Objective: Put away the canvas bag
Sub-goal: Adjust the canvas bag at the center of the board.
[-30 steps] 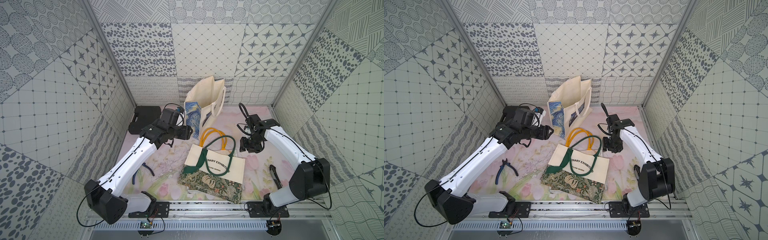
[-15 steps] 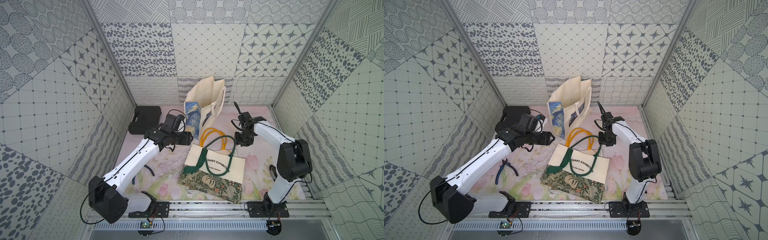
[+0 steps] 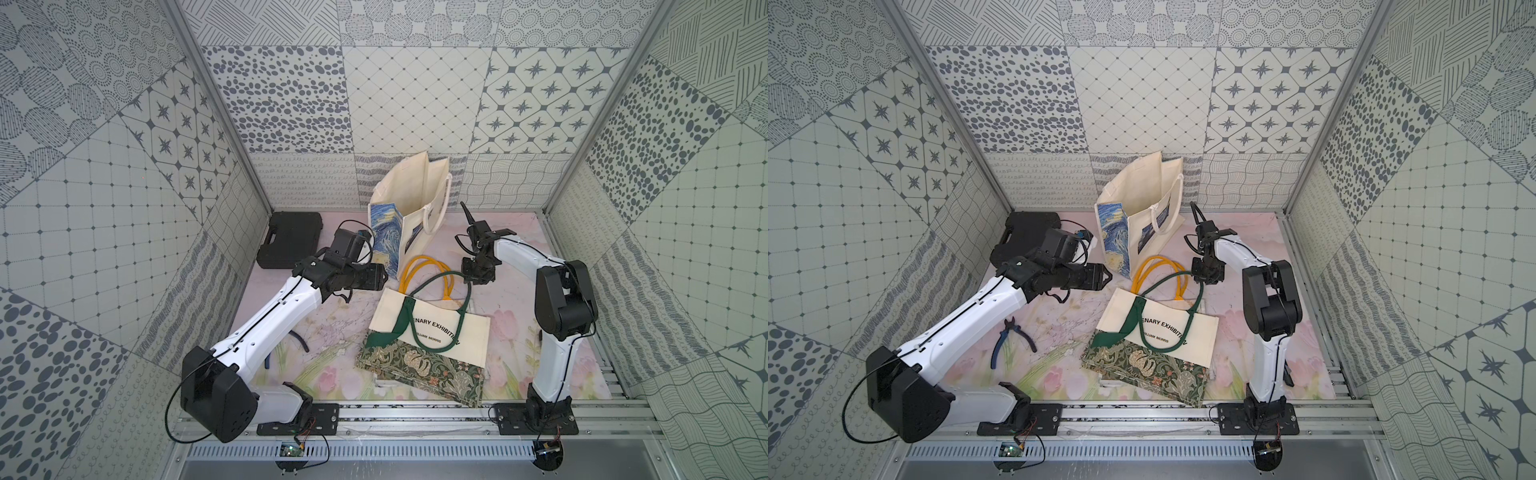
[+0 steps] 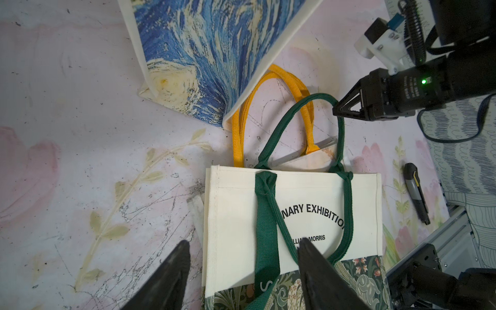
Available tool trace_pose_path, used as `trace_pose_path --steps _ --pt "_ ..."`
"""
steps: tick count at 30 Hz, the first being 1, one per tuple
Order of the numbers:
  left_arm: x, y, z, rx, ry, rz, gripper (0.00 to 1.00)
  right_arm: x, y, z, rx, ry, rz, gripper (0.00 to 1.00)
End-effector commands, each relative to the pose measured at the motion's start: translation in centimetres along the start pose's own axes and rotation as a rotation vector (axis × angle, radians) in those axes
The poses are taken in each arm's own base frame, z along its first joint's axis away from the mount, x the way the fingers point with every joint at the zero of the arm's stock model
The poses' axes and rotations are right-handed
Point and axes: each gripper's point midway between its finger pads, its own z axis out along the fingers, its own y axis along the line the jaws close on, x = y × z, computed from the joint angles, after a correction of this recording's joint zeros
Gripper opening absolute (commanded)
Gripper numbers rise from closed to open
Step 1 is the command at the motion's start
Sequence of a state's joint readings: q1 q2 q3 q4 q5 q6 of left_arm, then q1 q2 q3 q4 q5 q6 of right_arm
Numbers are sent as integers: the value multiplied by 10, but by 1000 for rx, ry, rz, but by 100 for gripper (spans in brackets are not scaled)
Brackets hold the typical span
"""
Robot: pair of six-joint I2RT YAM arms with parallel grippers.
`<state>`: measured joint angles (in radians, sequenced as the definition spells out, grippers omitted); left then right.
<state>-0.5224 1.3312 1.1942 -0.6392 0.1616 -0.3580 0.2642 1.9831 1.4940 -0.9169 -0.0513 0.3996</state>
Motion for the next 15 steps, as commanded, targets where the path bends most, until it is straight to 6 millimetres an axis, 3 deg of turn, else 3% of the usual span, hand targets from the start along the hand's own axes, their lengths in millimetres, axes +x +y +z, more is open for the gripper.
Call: trace_pose_path --steps 1,3,6,15 --pt "-6 -2 1 12 -21 14 65 -9 6 -2 -16 -45 16 19" --pt "-6 -1 1 10 -22 13 65 -10 7 -3 -24 -54 15 9" --pt "-6 -1 0 12 -23 11 65 -12 8 -7 -34 -65 10 3" --pt "-8 -2 -1 16 -32 8 65 -36 29 -49 -142 -238 -37 1"
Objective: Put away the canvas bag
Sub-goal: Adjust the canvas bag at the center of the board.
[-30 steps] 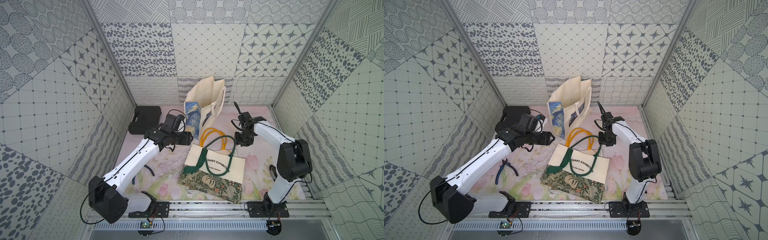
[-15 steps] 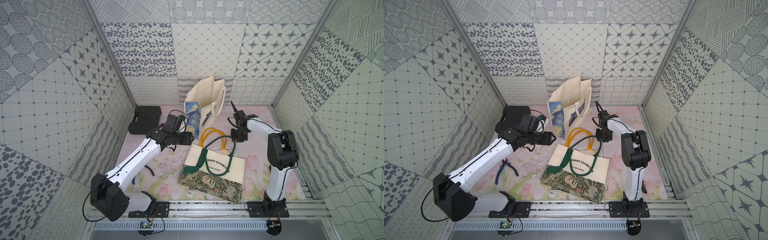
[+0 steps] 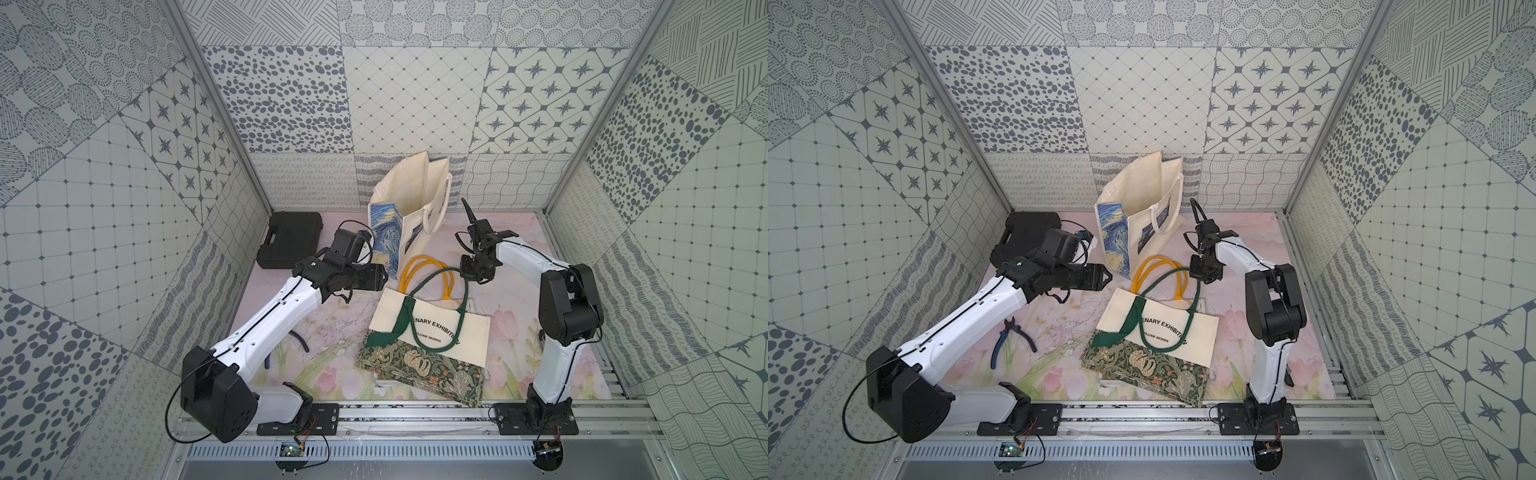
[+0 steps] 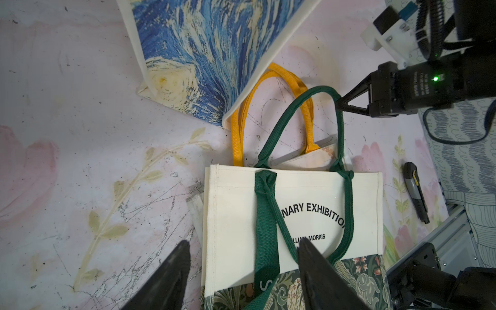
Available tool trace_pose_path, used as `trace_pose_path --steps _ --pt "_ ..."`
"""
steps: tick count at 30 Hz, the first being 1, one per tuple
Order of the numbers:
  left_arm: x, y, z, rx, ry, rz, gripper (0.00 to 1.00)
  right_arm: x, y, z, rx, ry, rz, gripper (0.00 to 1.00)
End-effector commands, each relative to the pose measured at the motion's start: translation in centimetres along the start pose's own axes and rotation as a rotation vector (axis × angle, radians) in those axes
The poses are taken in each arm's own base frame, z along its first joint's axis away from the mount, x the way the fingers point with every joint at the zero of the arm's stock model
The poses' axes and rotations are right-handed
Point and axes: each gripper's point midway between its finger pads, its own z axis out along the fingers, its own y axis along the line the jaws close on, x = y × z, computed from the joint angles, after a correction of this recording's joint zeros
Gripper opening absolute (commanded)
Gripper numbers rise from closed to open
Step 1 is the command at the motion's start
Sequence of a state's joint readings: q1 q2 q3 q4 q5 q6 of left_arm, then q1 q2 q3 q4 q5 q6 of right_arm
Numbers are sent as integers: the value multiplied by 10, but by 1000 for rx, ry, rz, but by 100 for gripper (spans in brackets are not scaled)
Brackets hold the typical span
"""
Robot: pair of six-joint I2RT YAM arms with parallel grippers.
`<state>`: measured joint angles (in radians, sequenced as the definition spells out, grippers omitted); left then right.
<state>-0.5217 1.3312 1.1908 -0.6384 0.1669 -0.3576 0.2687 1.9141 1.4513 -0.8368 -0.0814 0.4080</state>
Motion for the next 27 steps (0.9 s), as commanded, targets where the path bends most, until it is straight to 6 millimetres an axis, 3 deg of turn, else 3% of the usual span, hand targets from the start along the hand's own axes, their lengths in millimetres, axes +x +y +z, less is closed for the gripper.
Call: trace_pose_path --steps 1,6,16,20,25,27 --pt "-9 -3 -2 14 -37 9 65 -33 21 -31 -83 -162 -45 1" --pt "-10 -3 -1 16 -36 6 65 -41 37 -38 -155 -188 -71 1" --pt "-7 -1 -3 7 -34 7 65 -55 77 -31 -217 -159 -151 4" --pt "-6 0 -4 5 -34 5 65 -59 80 -22 -200 -126 -140 6" --pt "-4 0 -4 6 -31 3 65 -56 83 -12 -206 -75 -139 13" --pt "-3 0 -3 10 -26 -6 65 -54 83 -9 -199 -49 -155 22"
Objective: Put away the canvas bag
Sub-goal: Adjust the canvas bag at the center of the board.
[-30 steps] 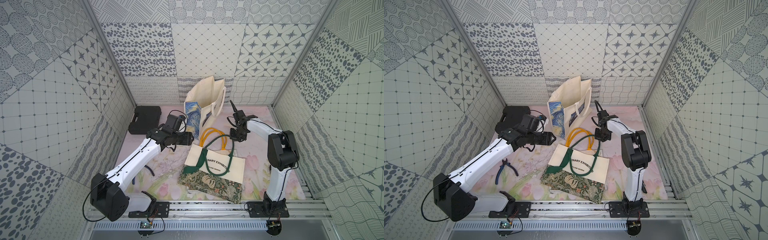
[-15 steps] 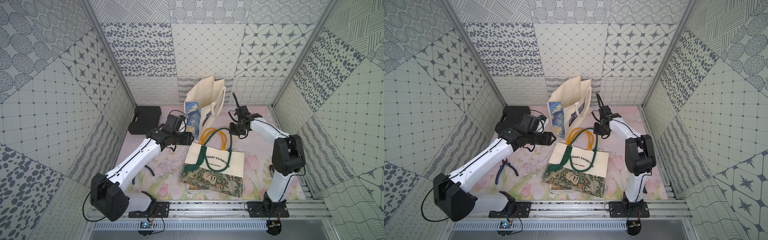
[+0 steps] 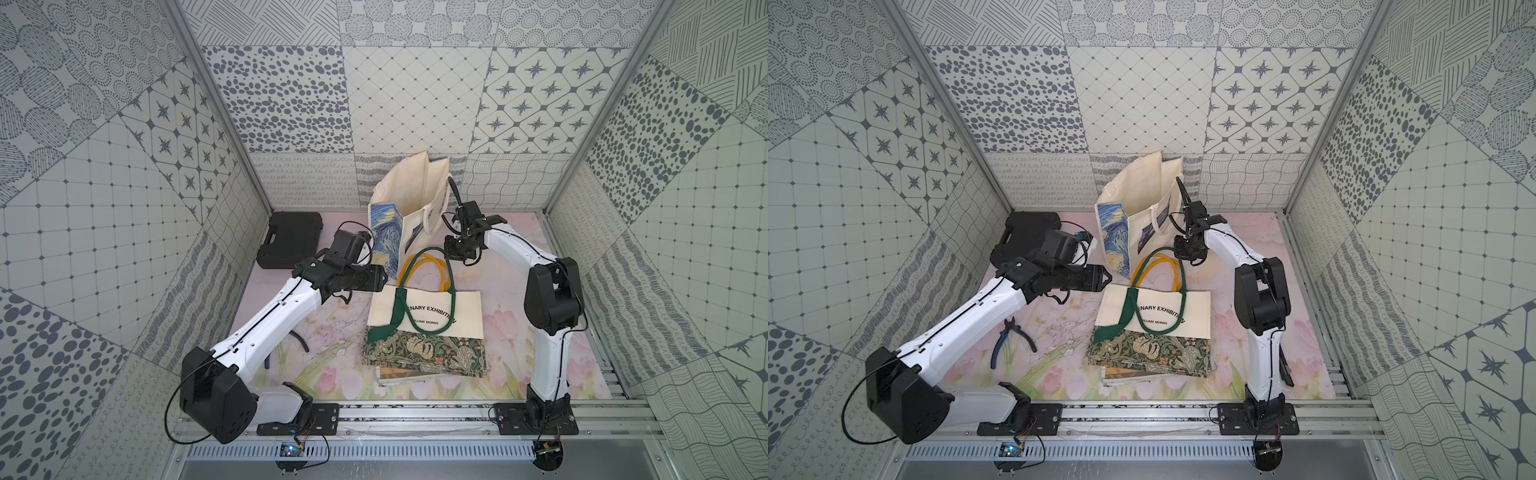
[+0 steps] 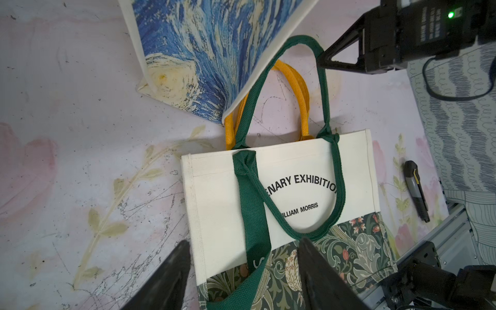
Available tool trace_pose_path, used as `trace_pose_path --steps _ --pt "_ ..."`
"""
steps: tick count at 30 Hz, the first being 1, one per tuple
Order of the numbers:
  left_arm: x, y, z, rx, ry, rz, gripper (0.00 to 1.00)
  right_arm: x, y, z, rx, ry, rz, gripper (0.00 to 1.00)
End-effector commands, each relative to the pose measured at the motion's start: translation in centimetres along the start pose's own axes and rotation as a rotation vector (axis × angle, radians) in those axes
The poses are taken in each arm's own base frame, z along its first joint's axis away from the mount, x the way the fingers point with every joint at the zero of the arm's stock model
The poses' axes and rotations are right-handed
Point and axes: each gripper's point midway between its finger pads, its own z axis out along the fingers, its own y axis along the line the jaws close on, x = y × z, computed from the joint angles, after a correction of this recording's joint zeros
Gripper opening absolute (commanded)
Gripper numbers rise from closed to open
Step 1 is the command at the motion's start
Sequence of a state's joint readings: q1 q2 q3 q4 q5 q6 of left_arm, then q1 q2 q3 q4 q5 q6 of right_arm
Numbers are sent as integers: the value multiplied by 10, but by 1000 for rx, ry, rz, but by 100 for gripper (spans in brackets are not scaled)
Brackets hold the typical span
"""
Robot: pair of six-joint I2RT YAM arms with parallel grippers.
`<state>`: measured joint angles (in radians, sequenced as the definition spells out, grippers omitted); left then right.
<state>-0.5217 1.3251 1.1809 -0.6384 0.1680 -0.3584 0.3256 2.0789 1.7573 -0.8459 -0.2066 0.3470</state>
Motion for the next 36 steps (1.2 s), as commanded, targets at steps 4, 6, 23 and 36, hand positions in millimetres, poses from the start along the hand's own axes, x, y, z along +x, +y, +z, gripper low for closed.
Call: trace_pose_path --steps 4,6,23,36 --pt "3 2 6 1 20 -54 65 -6 2 -17 -15 -12 -24 31" --pt "12 12 12 -51 69 -95 64 -6 -2 -33 -6 -45 -17 32" --pt "89 42 57 -113 315 -326 61 167 -66 -97 98 58 158 35" --pt "100 46 84 -99 348 -363 52 222 -68 -58 7 172 224 36"
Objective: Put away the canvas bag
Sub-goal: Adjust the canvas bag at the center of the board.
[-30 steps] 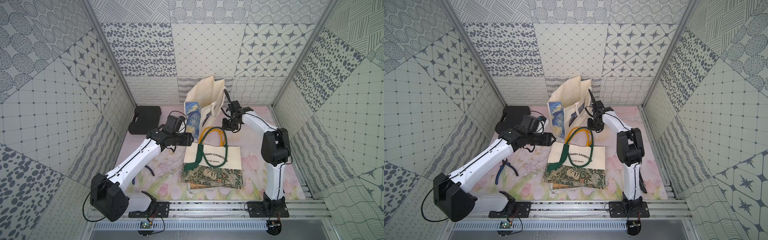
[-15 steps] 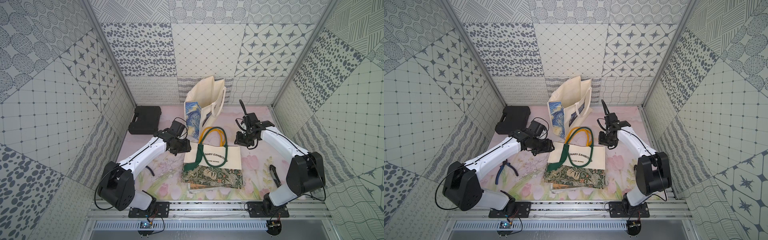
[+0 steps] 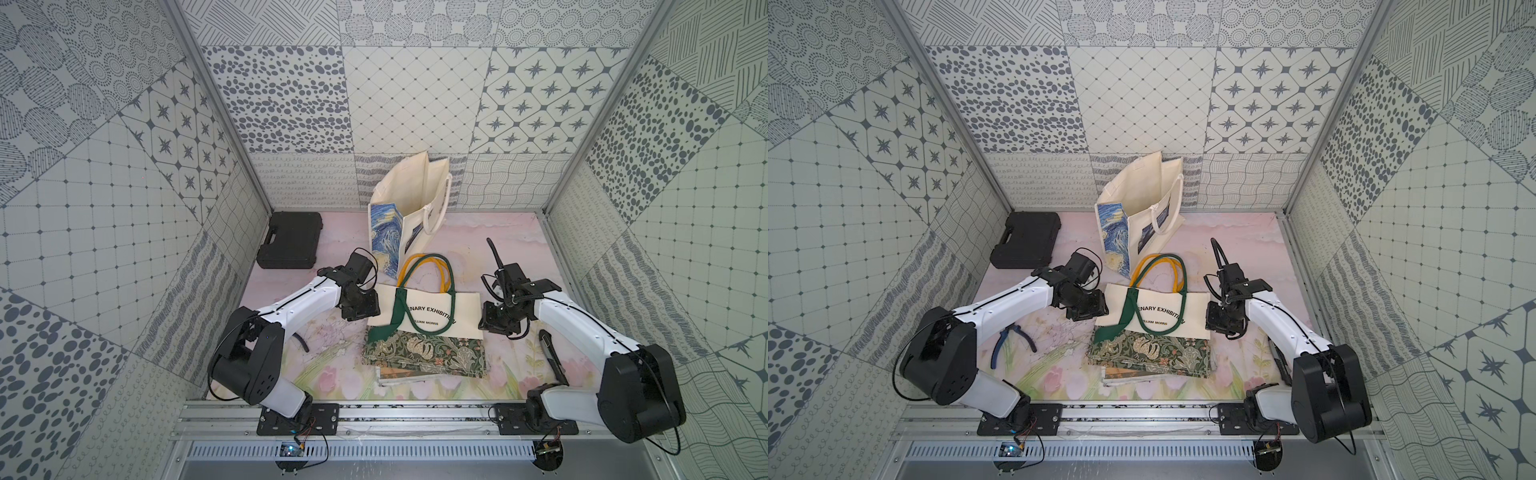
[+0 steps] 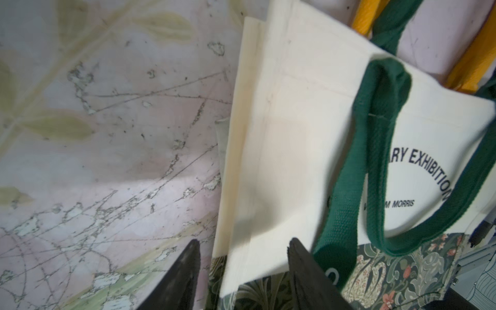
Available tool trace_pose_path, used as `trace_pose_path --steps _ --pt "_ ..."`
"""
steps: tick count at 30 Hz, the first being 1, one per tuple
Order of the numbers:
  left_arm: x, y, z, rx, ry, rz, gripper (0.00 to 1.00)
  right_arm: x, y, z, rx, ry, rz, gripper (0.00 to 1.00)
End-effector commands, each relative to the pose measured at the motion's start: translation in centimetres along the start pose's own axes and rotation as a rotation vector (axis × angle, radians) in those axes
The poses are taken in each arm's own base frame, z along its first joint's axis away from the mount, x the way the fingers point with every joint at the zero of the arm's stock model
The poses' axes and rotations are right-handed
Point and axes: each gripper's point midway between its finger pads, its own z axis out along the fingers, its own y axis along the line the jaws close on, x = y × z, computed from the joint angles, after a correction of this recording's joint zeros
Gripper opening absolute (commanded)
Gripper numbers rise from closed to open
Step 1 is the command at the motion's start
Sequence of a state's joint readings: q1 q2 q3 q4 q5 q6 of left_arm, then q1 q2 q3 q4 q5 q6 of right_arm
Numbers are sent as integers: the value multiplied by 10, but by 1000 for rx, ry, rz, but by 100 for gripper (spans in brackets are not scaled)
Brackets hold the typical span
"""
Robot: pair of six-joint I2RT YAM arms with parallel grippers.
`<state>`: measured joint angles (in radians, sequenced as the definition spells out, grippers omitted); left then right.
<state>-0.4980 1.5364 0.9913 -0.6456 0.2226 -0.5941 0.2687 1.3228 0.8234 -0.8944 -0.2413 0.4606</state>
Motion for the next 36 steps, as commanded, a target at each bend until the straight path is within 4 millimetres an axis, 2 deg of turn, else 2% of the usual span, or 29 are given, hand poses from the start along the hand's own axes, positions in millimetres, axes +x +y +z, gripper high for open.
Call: trace_pose_path --steps 1,6,9,13,23,36 --pt "-7 -11 2 58 -18 -21 50 -9 13 12 -71 -15 7 36" --pt "-4 -12 3 69 -9 -22 40 -14 18 27 -113 -3 30 35" --pt "0 -13 5 83 1 -24 35 -16 21 28 -124 -2 37 35" --pt "3 -12 6 95 8 -29 30 -21 23 19 -122 -31 27 34" --pt "19 -13 -4 131 33 -34 6 -38 35 -5 -137 -86 2 27" --pt "38 -22 -13 194 62 -58 5 -54 51 -28 -171 -127 -5 27"
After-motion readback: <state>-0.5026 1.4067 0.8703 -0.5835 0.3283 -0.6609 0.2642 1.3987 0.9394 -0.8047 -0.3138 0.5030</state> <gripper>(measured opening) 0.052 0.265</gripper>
